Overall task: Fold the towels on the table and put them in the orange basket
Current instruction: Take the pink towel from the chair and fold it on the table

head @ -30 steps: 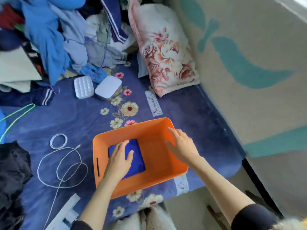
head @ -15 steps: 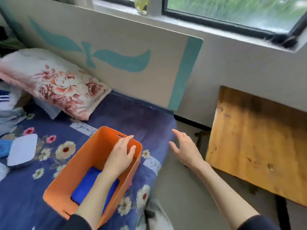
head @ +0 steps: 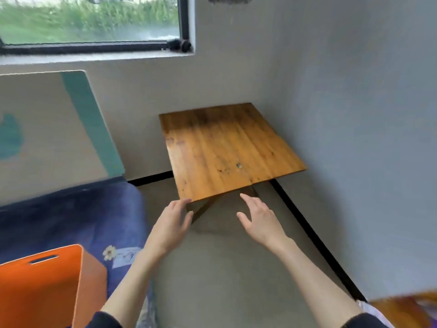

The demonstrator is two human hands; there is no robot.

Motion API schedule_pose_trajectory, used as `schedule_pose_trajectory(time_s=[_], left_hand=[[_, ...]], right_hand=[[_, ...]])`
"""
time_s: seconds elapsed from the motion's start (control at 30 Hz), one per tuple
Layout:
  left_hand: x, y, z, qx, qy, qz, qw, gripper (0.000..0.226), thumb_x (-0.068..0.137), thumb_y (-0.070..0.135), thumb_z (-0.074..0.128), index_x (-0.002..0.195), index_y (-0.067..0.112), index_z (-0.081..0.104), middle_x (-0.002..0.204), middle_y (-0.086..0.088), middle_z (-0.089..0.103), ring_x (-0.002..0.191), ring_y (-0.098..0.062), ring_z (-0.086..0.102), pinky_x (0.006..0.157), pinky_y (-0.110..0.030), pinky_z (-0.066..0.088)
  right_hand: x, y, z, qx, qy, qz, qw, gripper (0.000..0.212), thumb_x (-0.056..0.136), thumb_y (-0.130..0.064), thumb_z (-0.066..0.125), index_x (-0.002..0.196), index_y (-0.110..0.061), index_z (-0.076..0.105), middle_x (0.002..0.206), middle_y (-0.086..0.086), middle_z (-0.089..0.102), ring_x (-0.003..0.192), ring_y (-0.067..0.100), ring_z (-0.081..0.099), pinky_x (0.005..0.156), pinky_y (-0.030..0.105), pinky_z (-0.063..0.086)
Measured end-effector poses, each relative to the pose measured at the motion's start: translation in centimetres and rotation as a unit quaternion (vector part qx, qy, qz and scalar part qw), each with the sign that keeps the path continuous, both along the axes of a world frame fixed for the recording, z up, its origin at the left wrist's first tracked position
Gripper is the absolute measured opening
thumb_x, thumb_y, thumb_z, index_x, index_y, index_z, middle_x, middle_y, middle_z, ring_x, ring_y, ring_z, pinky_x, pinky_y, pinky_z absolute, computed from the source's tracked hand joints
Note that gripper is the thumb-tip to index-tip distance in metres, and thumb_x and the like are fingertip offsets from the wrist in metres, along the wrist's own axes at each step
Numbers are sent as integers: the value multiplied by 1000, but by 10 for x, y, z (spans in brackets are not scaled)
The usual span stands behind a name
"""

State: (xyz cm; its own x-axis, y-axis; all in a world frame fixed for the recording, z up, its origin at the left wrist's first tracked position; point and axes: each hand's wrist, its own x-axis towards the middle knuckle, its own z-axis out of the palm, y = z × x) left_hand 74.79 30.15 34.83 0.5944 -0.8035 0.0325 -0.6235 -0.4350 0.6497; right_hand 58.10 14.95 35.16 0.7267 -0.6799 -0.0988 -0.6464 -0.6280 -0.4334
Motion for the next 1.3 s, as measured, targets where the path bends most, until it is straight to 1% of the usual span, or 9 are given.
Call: schedule_pose_trajectory(time_s=[0.23, 0.4, 0.53, 0.73, 0.83, 0.97, 1.13, 1.2, 1.3], left_hand=[[-166, -69, -9, 8, 11, -167, 986, 36, 97, 29, 46, 132, 22, 48, 132, 2, 50, 123, -15, 46, 100, -28, 37], [-289, -102, -20, 18, 18, -294, 955, 34, 95, 24, 49, 129, 18, 52, 127, 0, 54, 119, -18, 49, 93, -21, 32], [-362, -125, -29, 50, 24, -374, 926, 34, 95, 23, 49, 129, 17, 52, 128, -1, 54, 120, -18, 49, 95, -22, 33], [-448, -173, -59, 90, 12, -465, 881, 33, 94, 19, 51, 127, 13, 54, 124, -6, 57, 116, -22, 53, 95, -24, 35], [-488, -198, -92, 126, 18, -498, 858, 34, 94, 20, 50, 128, 14, 53, 125, -5, 57, 116, -22, 53, 94, -24, 35], [-538, -230, -145, 215, 16, -550, 807, 35, 95, 20, 49, 129, 14, 51, 127, -6, 56, 117, -23, 53, 93, -26, 37], [-599, -267, -202, 289, -26, -602, 744, 36, 94, 20, 49, 130, 14, 50, 127, -10, 55, 116, -28, 52, 94, -35, 41], [-623, -274, -217, 301, -32, -613, 730, 37, 95, 21, 47, 131, 15, 49, 128, -8, 54, 116, -26, 52, 95, -36, 42], [-655, -278, -240, 315, -35, -633, 706, 36, 97, 23, 45, 133, 17, 47, 129, -5, 53, 116, -22, 52, 94, -34, 43]], right_hand=[[-206, 3, 1, 6, -12, -173, 985, 51, 97, -35, 42, 144, -24, 28, 145, -4, 37, 132, 17, 35, 105, 32, 30], [-344, 17, 0, 7, -1, -291, 957, 49, 97, -30, 43, 143, -17, 32, 143, 2, 40, 132, 20, 37, 106, 30, 29], [-423, 26, -9, 22, -16, -380, 924, 46, 96, -27, 45, 140, -19, 37, 141, 2, 44, 129, 21, 42, 101, 30, 34], [-511, 22, -49, 45, 9, -467, 883, 43, 95, -29, 45, 137, -21, 40, 137, 0, 48, 125, 18, 45, 102, 31, 35], [-552, 12, -78, 75, 30, -506, 859, 42, 94, -29, 47, 135, -23, 43, 127, 3, 54, 117, 21, 49, 98, 34, 39], [-604, -5, -126, 125, 13, -552, 824, 41, 93, -24, 49, 133, -21, 46, 133, 1, 51, 119, 23, 49, 91, 32, 41], [-653, -25, -194, 196, 22, -583, 788, 39, 94, -22, 49, 132, -13, 46, 131, 9, 52, 119, 28, 49, 94, 35, 40], [-666, -27, -216, 219, 7, -588, 778, 42, 94, -22, 49, 134, -13, 43, 133, 6, 51, 122, 24, 49, 98, 33, 40], [-682, -26, -250, 235, -5, -588, 774, 41, 95, -21, 49, 135, -15, 42, 137, 1, 48, 124, 19, 46, 97, 23, 36]])
